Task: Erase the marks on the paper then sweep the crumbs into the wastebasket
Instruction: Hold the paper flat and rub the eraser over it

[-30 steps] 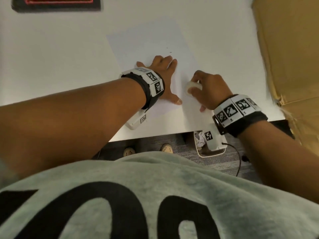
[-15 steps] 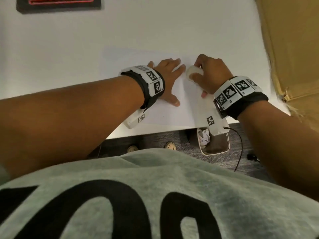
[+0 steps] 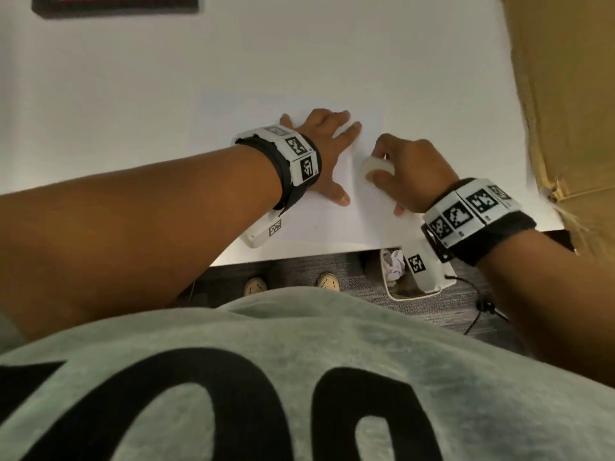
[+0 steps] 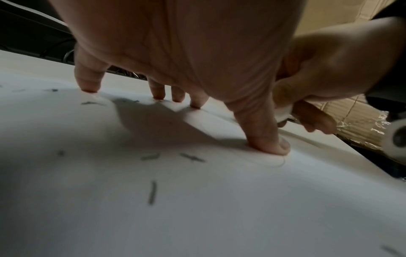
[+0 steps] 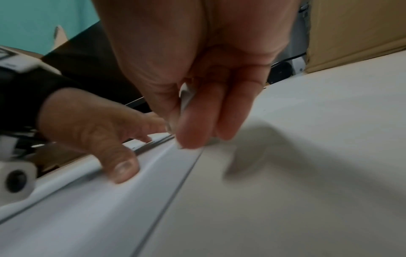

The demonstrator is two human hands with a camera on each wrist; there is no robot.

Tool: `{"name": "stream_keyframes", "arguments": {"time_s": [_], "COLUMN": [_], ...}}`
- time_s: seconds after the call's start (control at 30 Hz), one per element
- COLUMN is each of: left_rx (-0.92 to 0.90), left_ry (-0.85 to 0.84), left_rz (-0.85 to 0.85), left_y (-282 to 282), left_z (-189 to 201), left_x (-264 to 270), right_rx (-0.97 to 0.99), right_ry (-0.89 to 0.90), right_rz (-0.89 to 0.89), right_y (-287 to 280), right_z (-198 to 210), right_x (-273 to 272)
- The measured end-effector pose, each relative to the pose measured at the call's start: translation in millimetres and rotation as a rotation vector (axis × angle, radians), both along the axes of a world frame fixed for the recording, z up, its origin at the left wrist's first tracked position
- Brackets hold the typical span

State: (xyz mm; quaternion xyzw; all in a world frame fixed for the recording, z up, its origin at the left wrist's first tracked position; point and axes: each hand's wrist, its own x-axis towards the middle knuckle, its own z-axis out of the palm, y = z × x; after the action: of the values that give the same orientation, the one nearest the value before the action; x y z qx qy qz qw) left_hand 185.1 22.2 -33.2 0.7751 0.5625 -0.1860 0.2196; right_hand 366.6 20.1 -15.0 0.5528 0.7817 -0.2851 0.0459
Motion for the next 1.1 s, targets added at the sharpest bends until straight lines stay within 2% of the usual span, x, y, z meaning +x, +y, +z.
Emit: {"name": "stream_keyframes", "arguments": {"time_s": [0.13, 0.33, 0.43, 0.63, 0.77, 0.93, 1.1], "left_rx": [0.001, 0.001, 0.005, 0.025, 0.027, 0.042, 0.046], "left_ry": [-0.004, -0.024, -0.021, -0.02, -0.018, -0.027, -0.027], "left_rz": [0.022, 0.038, 0.04, 0.039, 0.052, 0.055, 0.061], "left_y": [-1, -1, -1, -1, -1, -2, -3], "left_z": [0, -1, -1, -3, -3, -4, -3], "left_x": [1, 0, 2, -1, 2, 0, 1], "right_rx": [0.067, 0.017, 0.081, -0.013, 0.071, -0.007, 0.081], "right_ry": [0.0, -0.047, -0.036, -0.033, 0.005, -0.02, 0.006], "right_rz": [-0.043, 0.069, -0.009, 0.063, -0.057, 0.029, -0.088], "right_y": [23, 9, 27, 2, 26, -4, 23], "right_z": [5, 0, 5, 0, 7, 2, 8], "right_x": [-10, -10, -13, -8, -12, -9, -14]}}
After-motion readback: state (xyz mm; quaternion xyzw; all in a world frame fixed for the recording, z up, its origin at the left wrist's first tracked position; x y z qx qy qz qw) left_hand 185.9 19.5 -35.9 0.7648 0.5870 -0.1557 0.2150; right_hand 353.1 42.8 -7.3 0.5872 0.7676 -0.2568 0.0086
